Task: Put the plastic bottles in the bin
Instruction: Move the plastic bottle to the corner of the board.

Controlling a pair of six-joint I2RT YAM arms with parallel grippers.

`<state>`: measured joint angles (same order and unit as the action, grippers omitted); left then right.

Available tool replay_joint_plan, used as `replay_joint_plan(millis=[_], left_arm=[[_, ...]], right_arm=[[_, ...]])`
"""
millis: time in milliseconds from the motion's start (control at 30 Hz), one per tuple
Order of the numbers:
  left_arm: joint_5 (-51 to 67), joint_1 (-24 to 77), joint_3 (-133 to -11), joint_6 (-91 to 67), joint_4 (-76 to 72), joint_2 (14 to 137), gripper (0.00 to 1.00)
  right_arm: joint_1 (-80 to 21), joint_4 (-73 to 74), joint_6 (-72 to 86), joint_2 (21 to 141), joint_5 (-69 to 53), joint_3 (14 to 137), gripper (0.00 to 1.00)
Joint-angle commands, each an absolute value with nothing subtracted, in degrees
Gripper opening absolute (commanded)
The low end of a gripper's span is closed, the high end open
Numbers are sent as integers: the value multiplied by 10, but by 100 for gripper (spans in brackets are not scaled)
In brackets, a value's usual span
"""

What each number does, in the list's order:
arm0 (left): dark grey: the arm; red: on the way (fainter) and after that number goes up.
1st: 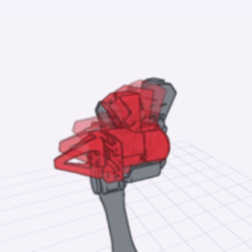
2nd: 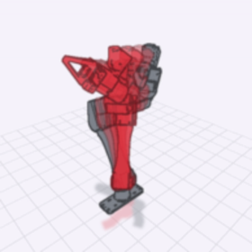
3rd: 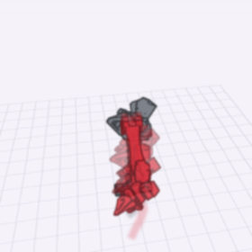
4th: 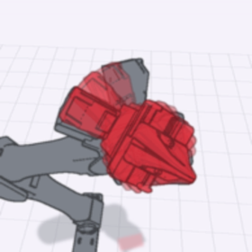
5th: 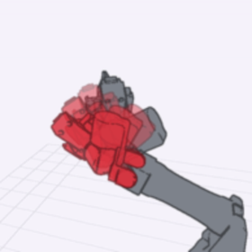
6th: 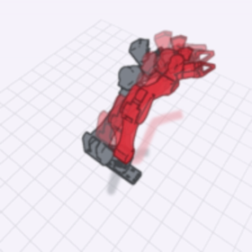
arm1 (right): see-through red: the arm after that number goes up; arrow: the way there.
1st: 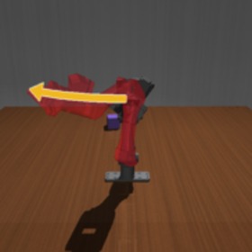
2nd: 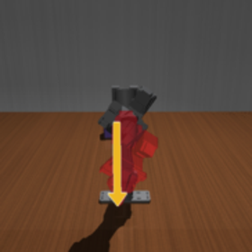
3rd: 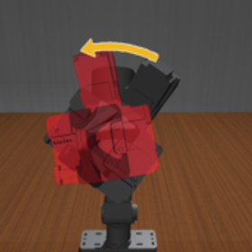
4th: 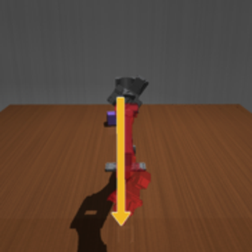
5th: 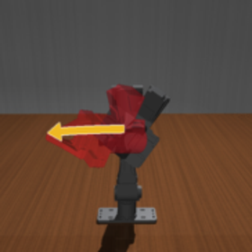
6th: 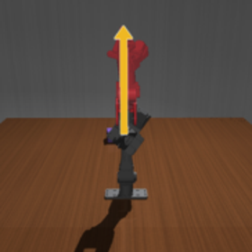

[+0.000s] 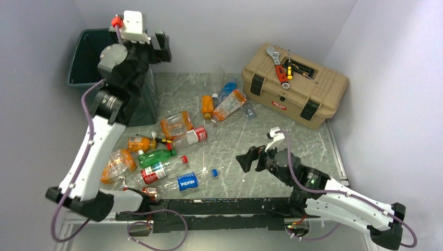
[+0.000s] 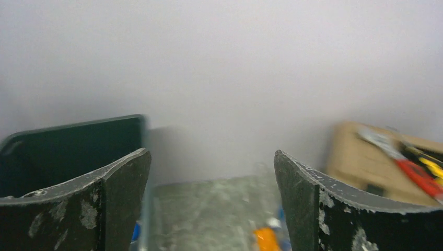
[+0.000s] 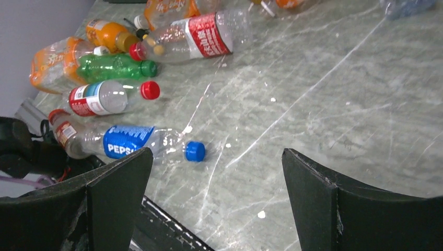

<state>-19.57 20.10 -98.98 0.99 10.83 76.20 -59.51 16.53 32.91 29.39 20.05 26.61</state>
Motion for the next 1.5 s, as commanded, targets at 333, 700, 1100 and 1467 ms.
replay_joint_plan(millis=[333,700,1100,1467], left_arm=[[147,309,-699,-53,345,608,93],[98,308,-489,-69,227,457,92],[-31,307,-500,-92,279,451,91],[-74,308,-501,-98,293,448,90]], right_arm=[[-592,69,282,571,240,370,99],[-575,-54,277,718,95,377,91],[-765,-83,134,791,185,390,90],[-794,-153,-18,873,152,444,84]])
